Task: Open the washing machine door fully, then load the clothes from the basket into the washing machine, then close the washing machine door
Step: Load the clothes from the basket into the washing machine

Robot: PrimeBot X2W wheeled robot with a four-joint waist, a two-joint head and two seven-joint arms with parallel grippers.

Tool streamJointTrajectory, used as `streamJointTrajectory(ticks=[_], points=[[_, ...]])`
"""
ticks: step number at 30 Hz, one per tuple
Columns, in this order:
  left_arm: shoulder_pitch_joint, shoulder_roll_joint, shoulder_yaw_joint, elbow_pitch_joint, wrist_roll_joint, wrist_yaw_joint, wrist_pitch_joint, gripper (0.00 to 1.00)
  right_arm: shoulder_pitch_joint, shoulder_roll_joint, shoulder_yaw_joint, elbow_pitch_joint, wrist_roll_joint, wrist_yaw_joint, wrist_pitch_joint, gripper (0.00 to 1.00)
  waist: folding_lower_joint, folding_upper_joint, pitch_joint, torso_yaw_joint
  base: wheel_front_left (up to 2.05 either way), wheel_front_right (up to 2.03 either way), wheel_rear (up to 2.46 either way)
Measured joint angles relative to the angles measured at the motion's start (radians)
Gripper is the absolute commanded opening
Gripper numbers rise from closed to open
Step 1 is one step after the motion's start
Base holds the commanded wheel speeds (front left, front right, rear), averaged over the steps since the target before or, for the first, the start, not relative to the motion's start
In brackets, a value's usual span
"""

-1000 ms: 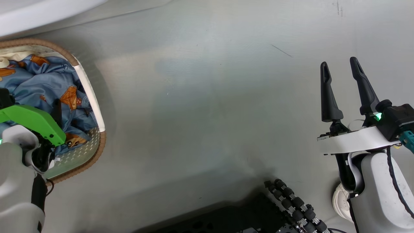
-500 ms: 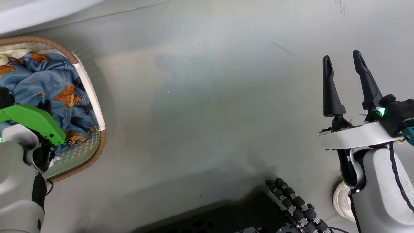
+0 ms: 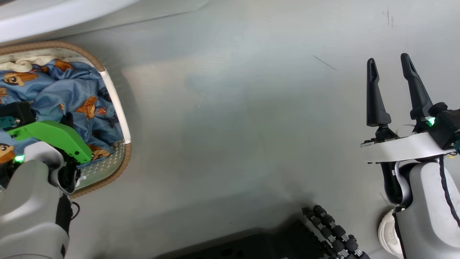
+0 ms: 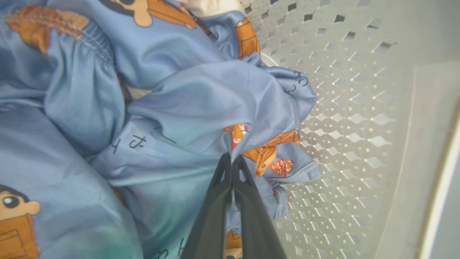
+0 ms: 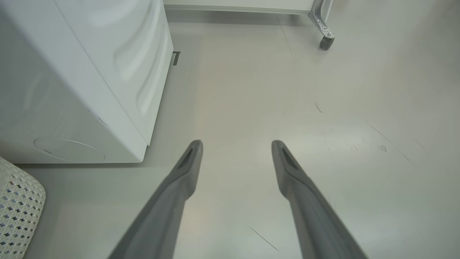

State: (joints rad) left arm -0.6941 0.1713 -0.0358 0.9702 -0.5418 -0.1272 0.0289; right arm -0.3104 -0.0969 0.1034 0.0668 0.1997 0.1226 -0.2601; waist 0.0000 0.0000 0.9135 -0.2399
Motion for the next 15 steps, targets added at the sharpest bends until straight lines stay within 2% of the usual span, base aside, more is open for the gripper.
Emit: streamJointTrajectory(ticks=[15], points=[[0.097,-0.104,-0.055,-0.001,-0.045,0.0,-0.149,0.0,0.01,-0.057,-0.054,0.027,-0.016,0.0,0.0,1.0,0.0,0.0,-0.124,0.09,0.0,0.0,0.0]])
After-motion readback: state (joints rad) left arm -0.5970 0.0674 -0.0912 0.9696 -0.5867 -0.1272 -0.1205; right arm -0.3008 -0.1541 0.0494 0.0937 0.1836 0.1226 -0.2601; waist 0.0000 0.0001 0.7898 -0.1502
